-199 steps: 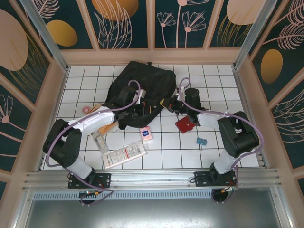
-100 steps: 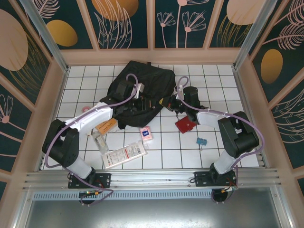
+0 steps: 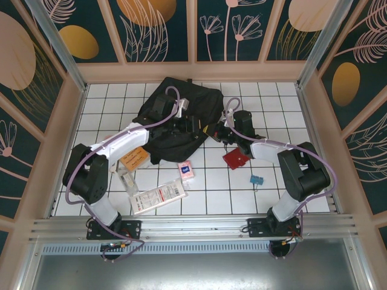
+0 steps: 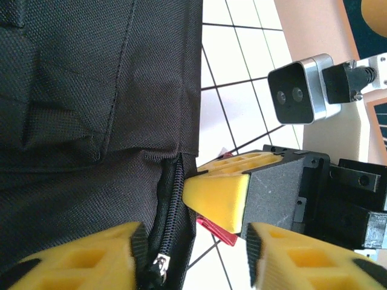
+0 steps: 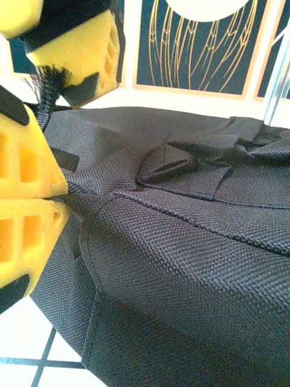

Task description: Pack books, pencil case, and school supplies into a backpack

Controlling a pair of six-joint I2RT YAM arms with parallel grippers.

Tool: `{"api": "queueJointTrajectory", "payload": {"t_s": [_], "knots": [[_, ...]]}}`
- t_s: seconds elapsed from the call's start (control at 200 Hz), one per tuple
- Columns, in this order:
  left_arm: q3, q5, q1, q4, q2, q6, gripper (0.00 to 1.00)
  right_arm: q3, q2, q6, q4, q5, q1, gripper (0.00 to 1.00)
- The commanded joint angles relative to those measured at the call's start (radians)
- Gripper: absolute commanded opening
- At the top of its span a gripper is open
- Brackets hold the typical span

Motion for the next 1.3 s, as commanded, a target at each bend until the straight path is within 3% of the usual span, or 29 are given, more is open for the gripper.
{"api": "queueJointTrajectory", "payload": {"t_s": [0.0,0.1,0.225,0.335,0.4,0.485,0.54,0.631,0.736,0.996,1.296], "knots": [[0.021,0.004,0.004,0.036,-0.011,-0.008,0.52,-0.009,-0.038,-0.021,0.037,0.003,0.005,0.0],[0.083,0.086,0.004,0.079,0.075,-0.073,0.45,-0.007,-0.023,-0.01,0.047,0.005,0.004,0.0],[0.149,0.125,-0.009,0.14,0.16,-0.149,0.23,-0.026,-0.035,0.022,0.076,0.017,-0.004,0.0],[0.22,0.158,-0.027,0.177,0.227,-0.197,0.2,-0.031,-0.048,0.022,0.072,0.028,-0.004,0.0],[0.253,0.144,-0.031,0.153,0.24,-0.195,0.22,-0.035,-0.055,0.021,0.064,0.037,-0.007,0.0],[0.26,0.038,-0.026,0.065,0.203,-0.131,0.4,-0.042,-0.064,0.023,0.068,0.042,-0.01,0.0],[0.264,-0.061,-0.019,-0.014,0.168,-0.076,0.46,-0.045,-0.066,0.023,0.068,0.042,-0.011,0.0],[0.232,-0.192,-0.004,-0.126,0.1,-0.019,0.46,-0.051,-0.067,0.022,0.076,0.032,-0.012,0.0],[0.157,-0.259,0.005,-0.192,0.026,0.019,0.46,-0.057,-0.063,0.025,0.094,0.02,-0.011,0.0],[-0.009,-0.168,0.005,-0.177,-0.051,0.011,0.48,-0.062,-0.052,0.031,0.119,0.004,-0.01,0.0],[-0.001,-0.025,-0.016,-0.14,0.003,-0.007,0.4,-0.06,-0.052,0.031,0.115,0.002,-0.006,0.0]]}}
